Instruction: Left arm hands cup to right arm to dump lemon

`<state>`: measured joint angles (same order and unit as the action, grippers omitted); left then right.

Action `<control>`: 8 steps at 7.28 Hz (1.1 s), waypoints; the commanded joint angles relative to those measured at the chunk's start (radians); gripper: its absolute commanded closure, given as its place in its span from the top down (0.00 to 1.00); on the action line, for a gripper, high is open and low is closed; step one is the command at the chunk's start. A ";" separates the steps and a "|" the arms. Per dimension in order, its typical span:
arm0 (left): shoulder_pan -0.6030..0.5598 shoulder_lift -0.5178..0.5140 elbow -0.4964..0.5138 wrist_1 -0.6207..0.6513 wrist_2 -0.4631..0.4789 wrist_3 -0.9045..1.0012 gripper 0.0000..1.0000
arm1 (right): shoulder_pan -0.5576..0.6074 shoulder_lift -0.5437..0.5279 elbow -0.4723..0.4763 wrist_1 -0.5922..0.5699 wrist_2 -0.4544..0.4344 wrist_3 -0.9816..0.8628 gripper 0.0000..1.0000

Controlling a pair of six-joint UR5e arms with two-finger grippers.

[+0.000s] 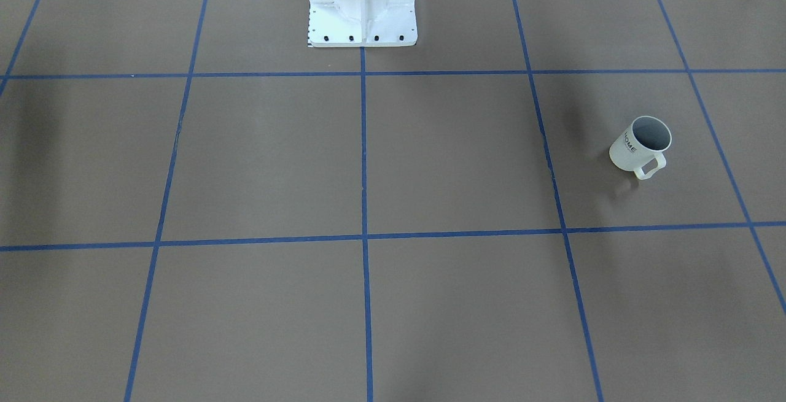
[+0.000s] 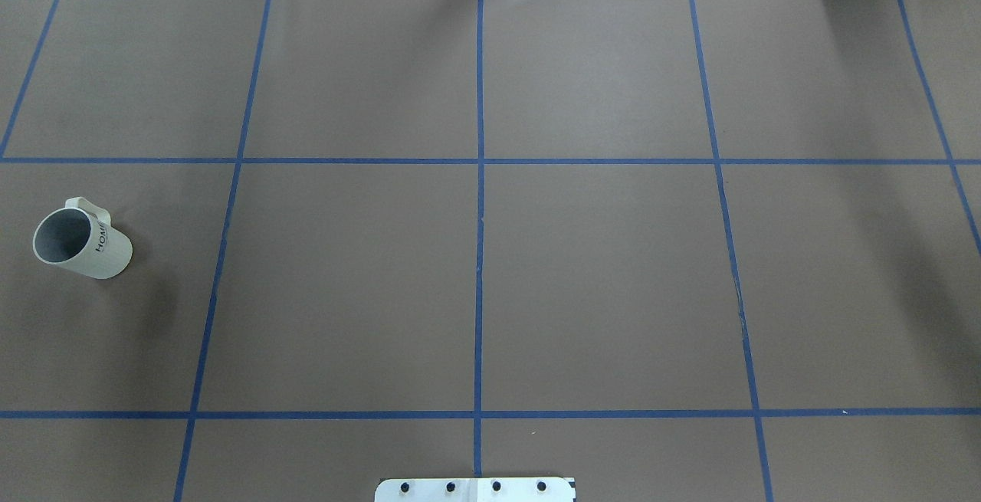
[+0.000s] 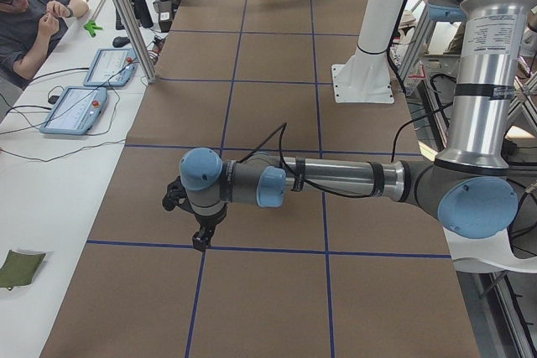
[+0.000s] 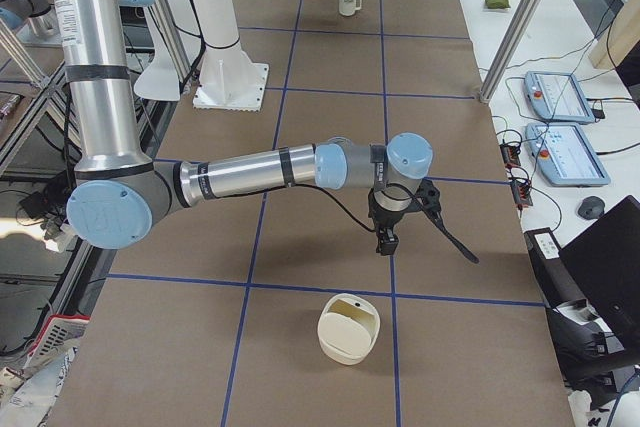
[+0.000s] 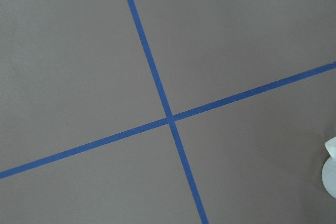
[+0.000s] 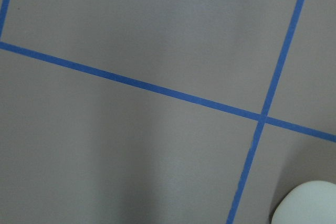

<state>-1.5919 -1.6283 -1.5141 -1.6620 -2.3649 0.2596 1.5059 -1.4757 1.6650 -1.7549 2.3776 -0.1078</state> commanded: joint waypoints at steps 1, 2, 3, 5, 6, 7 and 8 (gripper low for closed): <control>-0.003 -0.045 0.081 -0.050 0.029 -0.105 1.00 | 0.066 -0.050 -0.014 0.061 0.035 -0.010 1.00; -0.003 -0.044 0.075 -0.051 0.030 -0.168 1.00 | 0.073 -0.073 -0.013 0.108 0.046 -0.012 1.00; -0.003 -0.041 0.040 -0.050 0.058 -0.196 1.00 | 0.076 -0.074 -0.013 0.110 0.049 -0.006 1.00; 0.006 -0.028 -0.029 -0.044 0.104 -0.266 1.00 | 0.076 -0.077 -0.014 0.110 0.048 -0.004 1.00; 0.006 -0.022 -0.040 -0.044 0.104 -0.267 1.00 | 0.080 -0.080 -0.022 0.110 0.048 -0.004 1.00; 0.007 -0.022 -0.041 -0.044 0.104 -0.267 1.00 | 0.086 -0.080 -0.033 0.110 0.043 -0.006 1.00; 0.009 -0.022 -0.043 -0.044 0.104 -0.267 1.00 | 0.089 -0.080 -0.042 0.112 0.039 -0.009 1.00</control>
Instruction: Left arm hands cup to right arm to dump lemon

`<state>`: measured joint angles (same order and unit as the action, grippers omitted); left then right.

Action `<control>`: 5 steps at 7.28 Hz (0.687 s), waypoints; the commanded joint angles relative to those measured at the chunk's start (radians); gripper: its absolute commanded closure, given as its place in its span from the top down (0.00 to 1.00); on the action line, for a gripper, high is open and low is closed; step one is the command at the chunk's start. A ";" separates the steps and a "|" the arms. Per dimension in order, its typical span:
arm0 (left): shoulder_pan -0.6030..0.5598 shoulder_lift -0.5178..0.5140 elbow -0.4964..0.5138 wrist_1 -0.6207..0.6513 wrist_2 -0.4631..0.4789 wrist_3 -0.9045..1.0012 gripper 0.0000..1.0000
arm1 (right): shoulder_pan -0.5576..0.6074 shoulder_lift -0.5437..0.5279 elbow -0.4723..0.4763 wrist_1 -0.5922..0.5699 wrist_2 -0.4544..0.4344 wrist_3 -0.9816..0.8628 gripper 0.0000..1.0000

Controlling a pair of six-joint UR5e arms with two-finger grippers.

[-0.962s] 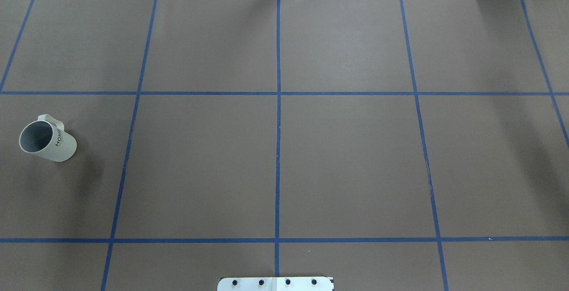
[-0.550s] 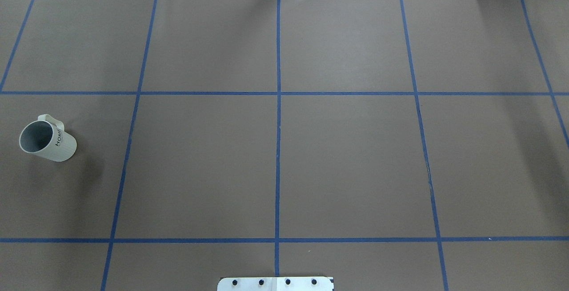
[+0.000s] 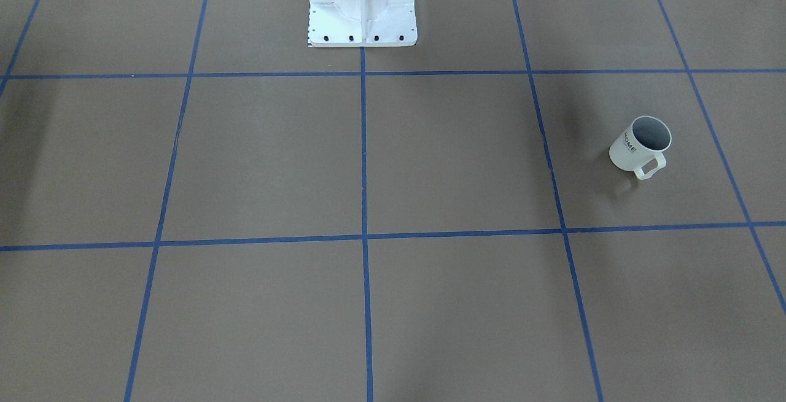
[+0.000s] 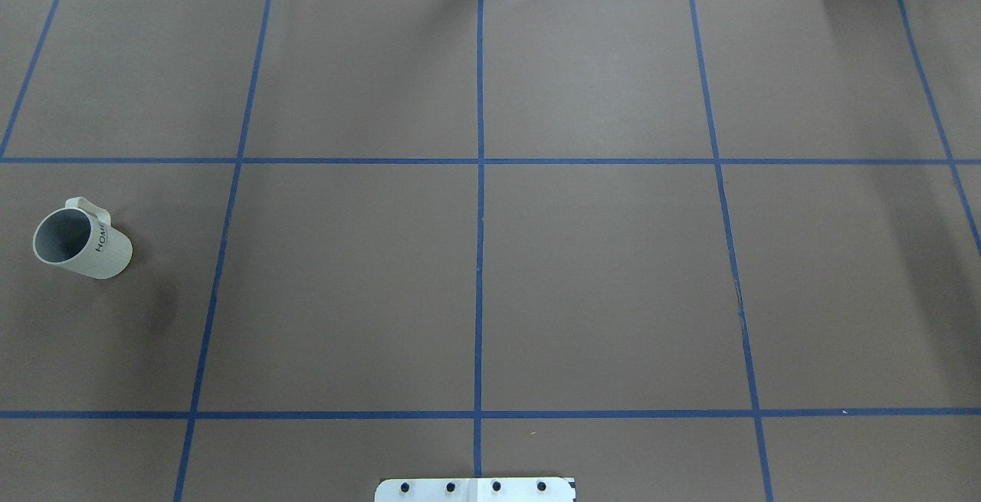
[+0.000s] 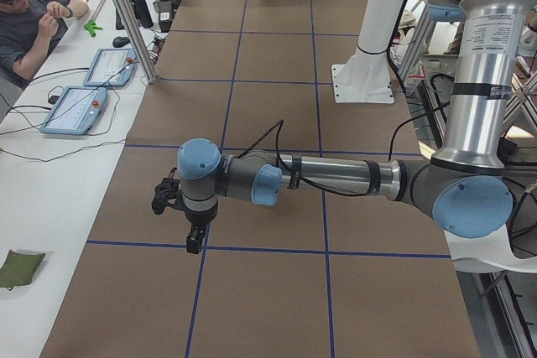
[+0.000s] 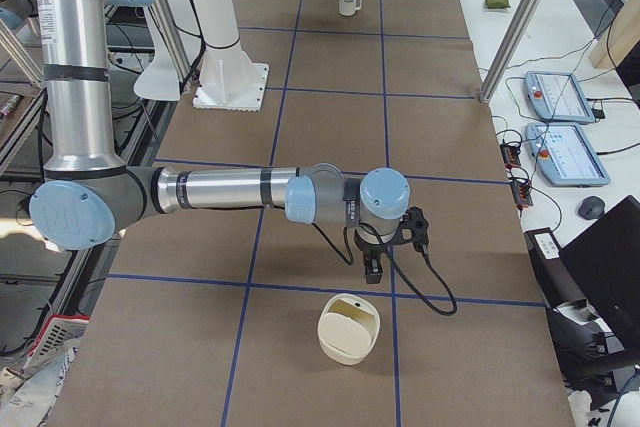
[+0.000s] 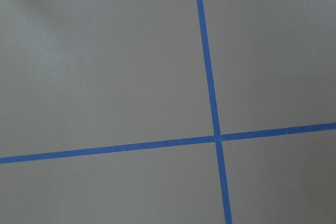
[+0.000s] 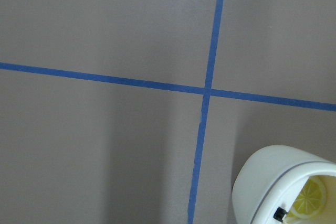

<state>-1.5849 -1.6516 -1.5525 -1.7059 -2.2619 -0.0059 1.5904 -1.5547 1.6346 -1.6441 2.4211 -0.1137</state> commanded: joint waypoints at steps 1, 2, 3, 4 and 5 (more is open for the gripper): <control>0.000 0.001 -0.004 0.000 0.002 -0.002 1.00 | 0.008 -0.001 -0.022 0.001 -0.008 0.000 1.00; 0.000 0.001 -0.004 0.000 0.002 -0.002 1.00 | 0.009 0.004 -0.036 0.006 -0.010 0.000 1.00; 0.002 0.003 -0.004 0.000 0.002 -0.002 1.00 | 0.010 0.004 -0.042 0.033 -0.037 0.000 1.00; 0.000 0.006 -0.004 0.000 0.002 -0.002 1.00 | 0.010 0.005 -0.048 0.056 -0.059 0.002 1.00; 0.000 0.004 -0.004 0.000 0.004 -0.002 1.00 | 0.010 0.005 -0.050 0.058 -0.059 0.012 1.00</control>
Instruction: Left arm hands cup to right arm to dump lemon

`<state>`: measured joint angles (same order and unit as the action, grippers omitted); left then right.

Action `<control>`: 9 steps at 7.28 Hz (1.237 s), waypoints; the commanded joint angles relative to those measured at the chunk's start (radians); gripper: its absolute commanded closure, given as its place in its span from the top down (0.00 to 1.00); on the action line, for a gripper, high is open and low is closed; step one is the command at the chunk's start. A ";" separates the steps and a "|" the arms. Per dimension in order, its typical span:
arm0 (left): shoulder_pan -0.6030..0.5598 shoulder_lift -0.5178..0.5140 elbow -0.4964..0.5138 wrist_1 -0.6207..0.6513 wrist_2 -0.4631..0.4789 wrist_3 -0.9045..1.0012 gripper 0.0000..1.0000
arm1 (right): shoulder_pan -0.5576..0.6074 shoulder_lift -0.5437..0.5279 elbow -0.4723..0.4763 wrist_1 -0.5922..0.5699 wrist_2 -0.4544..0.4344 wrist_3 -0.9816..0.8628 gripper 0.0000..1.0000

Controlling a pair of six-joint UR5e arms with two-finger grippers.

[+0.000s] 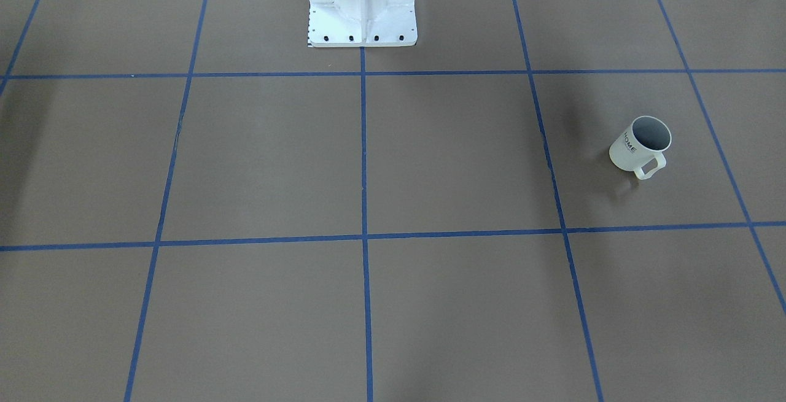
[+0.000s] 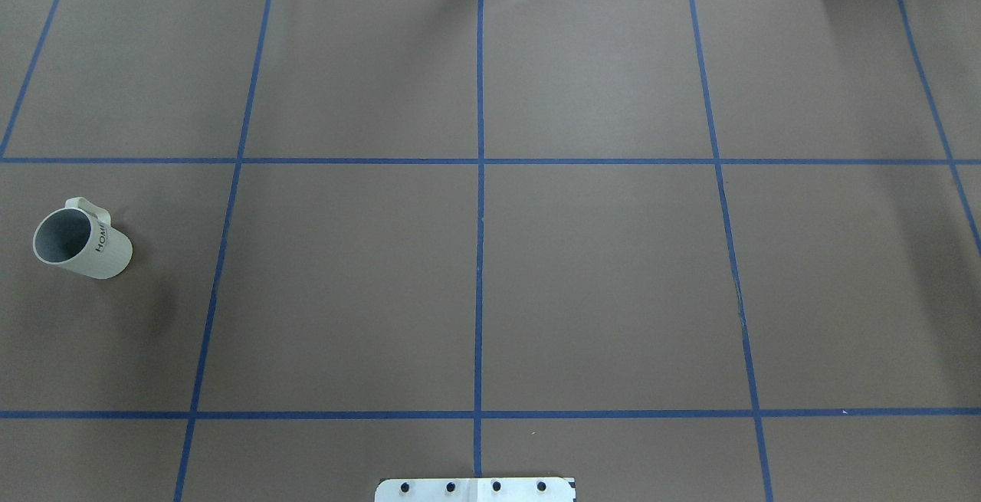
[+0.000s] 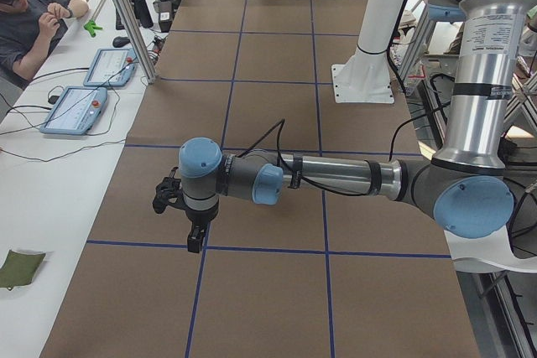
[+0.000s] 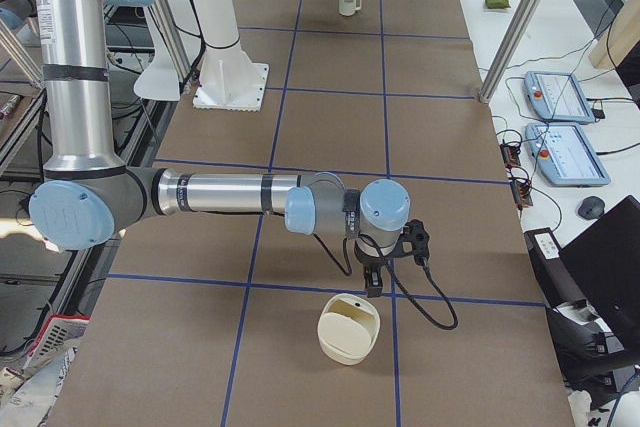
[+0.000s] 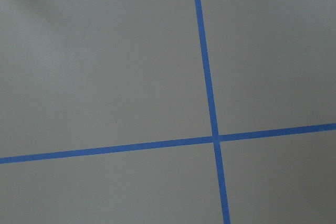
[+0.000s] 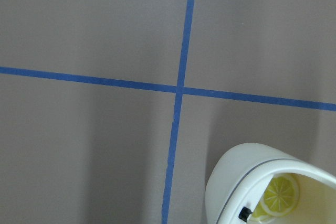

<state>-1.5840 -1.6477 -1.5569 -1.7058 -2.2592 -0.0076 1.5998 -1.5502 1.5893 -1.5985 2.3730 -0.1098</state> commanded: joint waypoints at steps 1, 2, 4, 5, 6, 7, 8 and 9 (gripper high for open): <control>0.001 0.002 0.000 0.000 0.000 0.000 1.00 | 0.000 0.001 -0.005 0.012 -0.011 0.019 1.00; 0.001 0.002 0.000 0.000 0.001 0.000 1.00 | 0.003 0.002 -0.005 0.012 -0.011 0.024 1.00; 0.003 0.002 0.000 0.002 0.000 0.000 1.00 | 0.002 0.010 -0.003 0.012 -0.008 0.054 1.00; 0.003 0.003 0.000 0.002 0.000 0.000 1.00 | 0.003 0.010 -0.002 0.014 -0.006 0.055 1.00; 0.003 0.003 0.000 0.002 0.000 0.000 1.00 | 0.003 0.010 -0.003 0.017 -0.005 0.055 1.00; 0.003 0.003 0.000 0.006 0.000 0.000 1.00 | 0.003 0.012 -0.002 0.019 -0.003 0.055 1.00; 0.003 0.003 -0.005 0.008 -0.002 0.000 1.00 | 0.002 0.012 -0.002 0.019 -0.002 0.055 1.00; 0.003 0.003 -0.005 0.008 -0.003 0.000 1.00 | 0.002 0.012 -0.002 0.019 0.000 0.055 1.00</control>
